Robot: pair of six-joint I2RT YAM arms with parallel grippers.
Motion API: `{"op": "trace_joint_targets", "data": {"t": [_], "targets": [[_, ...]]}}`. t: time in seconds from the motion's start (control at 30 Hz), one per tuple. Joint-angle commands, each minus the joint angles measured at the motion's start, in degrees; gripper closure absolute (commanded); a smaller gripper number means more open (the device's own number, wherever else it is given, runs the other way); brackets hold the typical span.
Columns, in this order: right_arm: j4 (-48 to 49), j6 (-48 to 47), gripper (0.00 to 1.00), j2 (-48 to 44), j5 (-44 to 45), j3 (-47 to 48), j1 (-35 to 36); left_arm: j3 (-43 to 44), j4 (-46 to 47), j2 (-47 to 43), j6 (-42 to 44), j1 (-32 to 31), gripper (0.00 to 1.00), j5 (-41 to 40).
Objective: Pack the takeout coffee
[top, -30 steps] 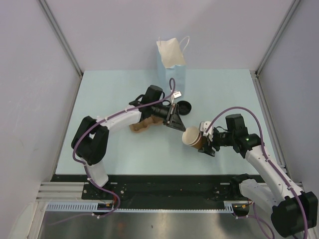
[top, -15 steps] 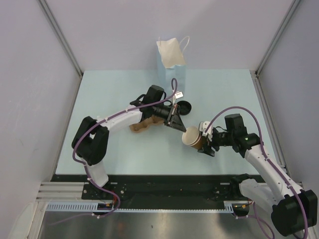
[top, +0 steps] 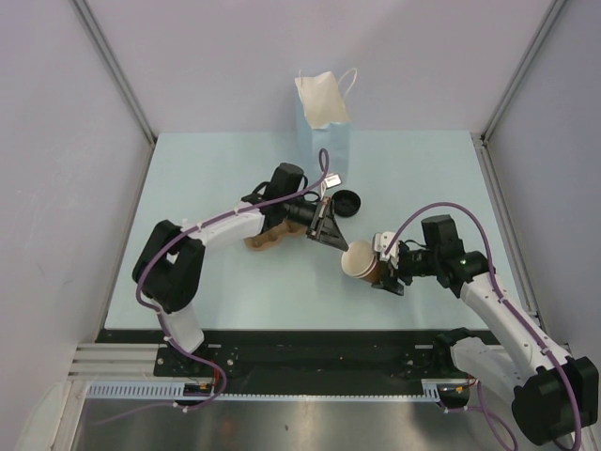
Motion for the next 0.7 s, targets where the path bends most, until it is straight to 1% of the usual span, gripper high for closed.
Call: {"op": "trace_joint_targets", "data": {"t": [0.0,0.17,0.4,0.53,0.67], "targets": [[-3.27,-1.68,0.43,0.42,2.04,0.19,-0.31,-1.59,8.44,-4.50,-5.21,2.85,1.00,4.07],[-3.36,-1.68,0.42,0.34,2.13,0.19,-0.48,-2.91,11.86,-4.94,-8.20,4.35,1.00,4.77],[-3.44,-1.68,0.41,0.34,2.30,0.19,-0.40,-3.53,12.93,-5.56,-9.17,4.79,1.00,5.12],[-4.06,-1.76,0.41,0.34,2.57,0.19,-0.49,-3.53,13.98,-6.43,-10.75,6.10,1.00,5.30],[-4.06,-1.59,0.42,0.34,2.57,0.19,-0.75,-3.26,12.41,-8.45,-10.49,7.77,1.00,5.56]]}}
